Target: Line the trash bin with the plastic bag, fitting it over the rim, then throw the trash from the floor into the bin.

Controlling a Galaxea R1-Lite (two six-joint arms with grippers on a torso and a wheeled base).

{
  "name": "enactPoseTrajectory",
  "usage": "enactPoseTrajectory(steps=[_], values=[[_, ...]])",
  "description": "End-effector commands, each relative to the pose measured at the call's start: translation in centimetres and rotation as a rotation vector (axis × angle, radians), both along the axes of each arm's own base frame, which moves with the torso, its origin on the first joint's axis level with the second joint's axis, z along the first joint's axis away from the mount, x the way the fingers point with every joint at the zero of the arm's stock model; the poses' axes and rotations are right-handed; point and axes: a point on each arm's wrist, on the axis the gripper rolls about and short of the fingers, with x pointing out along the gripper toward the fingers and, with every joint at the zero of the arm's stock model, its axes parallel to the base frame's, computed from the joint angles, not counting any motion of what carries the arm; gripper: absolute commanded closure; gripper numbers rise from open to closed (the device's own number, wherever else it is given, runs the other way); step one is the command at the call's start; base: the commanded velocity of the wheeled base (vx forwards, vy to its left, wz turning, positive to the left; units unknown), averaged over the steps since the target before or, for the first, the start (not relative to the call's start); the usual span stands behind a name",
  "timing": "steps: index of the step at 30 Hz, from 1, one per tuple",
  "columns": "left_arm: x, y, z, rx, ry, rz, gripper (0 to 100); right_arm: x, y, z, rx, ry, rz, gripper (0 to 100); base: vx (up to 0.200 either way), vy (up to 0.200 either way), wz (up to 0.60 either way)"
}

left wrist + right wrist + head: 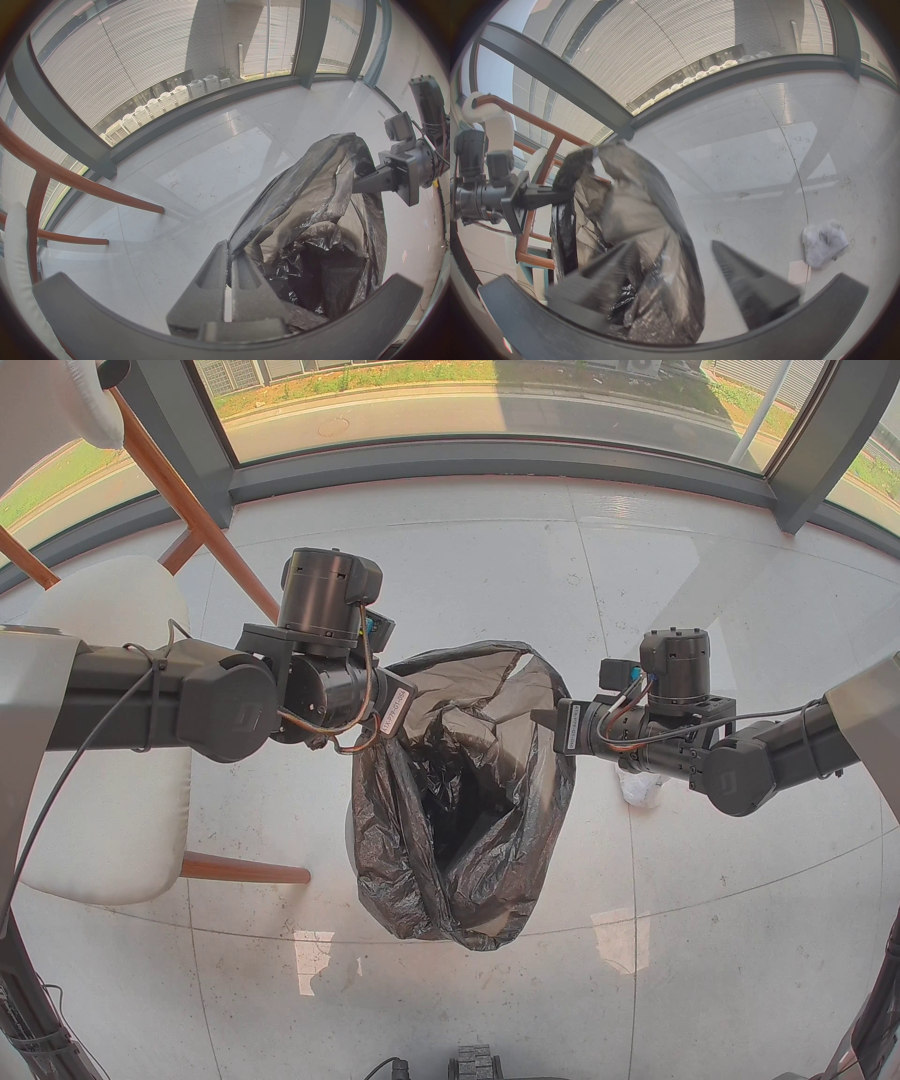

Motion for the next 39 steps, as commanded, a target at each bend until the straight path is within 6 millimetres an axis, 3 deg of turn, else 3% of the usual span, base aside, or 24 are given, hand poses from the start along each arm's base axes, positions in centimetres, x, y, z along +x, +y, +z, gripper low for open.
enactPoseTrajectory(steps=[1,3,7,10,15,22,29,39], values=[[0.1,-0.1,-0.1,0.001,0.002,0.000,100,0.6,0.0,-1.6,-0.014,0.029,-0.003,0,0.000,0.000,0.00],[0.2,-0.1,-0.1,0.000,0.001,0.000,100,0.2,-0.3,-2.0,-0.017,0.048,-0.003,0,0.000,0.000,0.00],[0.1,0.0,-0.3,0.004,0.008,0.000,100,-2.9,-1.8,0.9,0.024,0.047,0.066,0,0.000,0.000,0.00],[0.5,0.5,-0.3,0.002,0.008,0.014,100,-5.4,-2.6,-0.4,0.009,0.115,0.137,0,0.000,0.000,0.00],[0.7,1.2,-1.1,0.018,0.032,0.022,100,-7.4,-3.5,-3.4,-0.042,0.225,0.135,0,0.000,0.000,0.00],[0.8,1.4,-1.5,0.025,0.044,0.016,100,-7.0,-3.2,-4.5,-0.053,0.254,0.134,0,0.000,0.000,0.00],[1.1,1.1,-1.7,0.025,0.046,0.010,100,-6.0,-2.1,-4.8,-0.034,0.187,0.136,0,0.000,0.000,0.00],[2.2,1.6,-2.3,0.031,0.049,0.036,100,-6.0,-2.2,-4.6,-0.022,0.172,0.127,0,0.000,0.000,0.00]])
